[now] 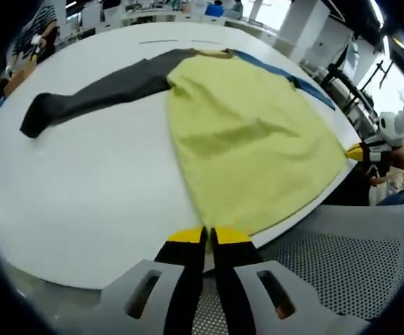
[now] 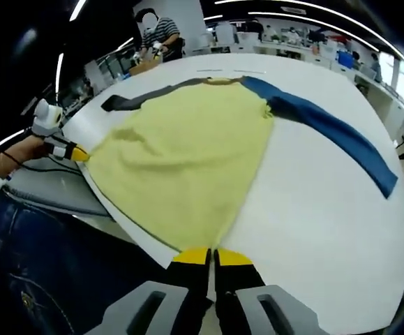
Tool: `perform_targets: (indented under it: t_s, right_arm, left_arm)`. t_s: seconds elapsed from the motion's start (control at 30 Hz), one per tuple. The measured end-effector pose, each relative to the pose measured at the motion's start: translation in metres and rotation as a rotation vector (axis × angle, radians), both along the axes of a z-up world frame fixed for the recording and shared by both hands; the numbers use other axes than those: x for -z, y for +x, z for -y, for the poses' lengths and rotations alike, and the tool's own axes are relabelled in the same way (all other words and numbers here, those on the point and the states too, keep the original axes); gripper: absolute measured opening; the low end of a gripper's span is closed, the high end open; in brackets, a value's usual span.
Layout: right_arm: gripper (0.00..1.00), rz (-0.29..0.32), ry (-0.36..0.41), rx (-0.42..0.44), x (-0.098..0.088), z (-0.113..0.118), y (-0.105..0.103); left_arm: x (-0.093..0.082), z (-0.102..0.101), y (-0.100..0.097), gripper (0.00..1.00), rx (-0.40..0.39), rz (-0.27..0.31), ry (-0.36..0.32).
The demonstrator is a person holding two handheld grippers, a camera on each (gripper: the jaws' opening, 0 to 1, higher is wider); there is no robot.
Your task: Fold the garment on the visible template until the final outline fits inside the template.
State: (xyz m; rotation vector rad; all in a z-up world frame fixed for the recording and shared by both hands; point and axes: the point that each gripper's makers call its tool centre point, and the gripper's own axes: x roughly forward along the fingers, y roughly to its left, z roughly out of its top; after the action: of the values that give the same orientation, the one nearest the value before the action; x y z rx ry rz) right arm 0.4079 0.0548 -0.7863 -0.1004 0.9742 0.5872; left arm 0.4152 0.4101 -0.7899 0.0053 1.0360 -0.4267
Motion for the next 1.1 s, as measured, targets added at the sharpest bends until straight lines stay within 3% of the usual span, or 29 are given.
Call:
perform_targets:
  t_s: [0.1, 0.23, 0.5, 0.73, 1.1]
  right_arm:
    - [0.04, -0.003, 0.048, 0.011, -0.004, -0.003, 0.001]
    - [0.25, 0.027, 0.083, 0.033, -0.015, -0.003, 0.007]
    - [0.64, 0.114, 0.158, 0.107, -0.041, 0.001, 0.033]
    - [0.72, 0.165, 0.195, 0.203, -0.054, 0.026, 0.058]
    - [0.77, 0.229, 0.174, 0.353, -0.049, 0.083, 0.095]
  left_arm:
    - [-0.007, 0.002, 0.005, 0.15, -0.005, 0.035, -0.022]
    - [-0.021, -0.001, 0.018, 0.35, -0.029, 0.123, -0.036]
    - [-0.044, -0.001, 0.04, 0.53, -0.014, 0.259, -0.085]
    - [-0.054, -0.001, 0.052, 0.67, 0.001, 0.333, -0.102]
    - [-0.07, 0.013, 0.057, 0.85, 0.064, 0.39, -0.115]
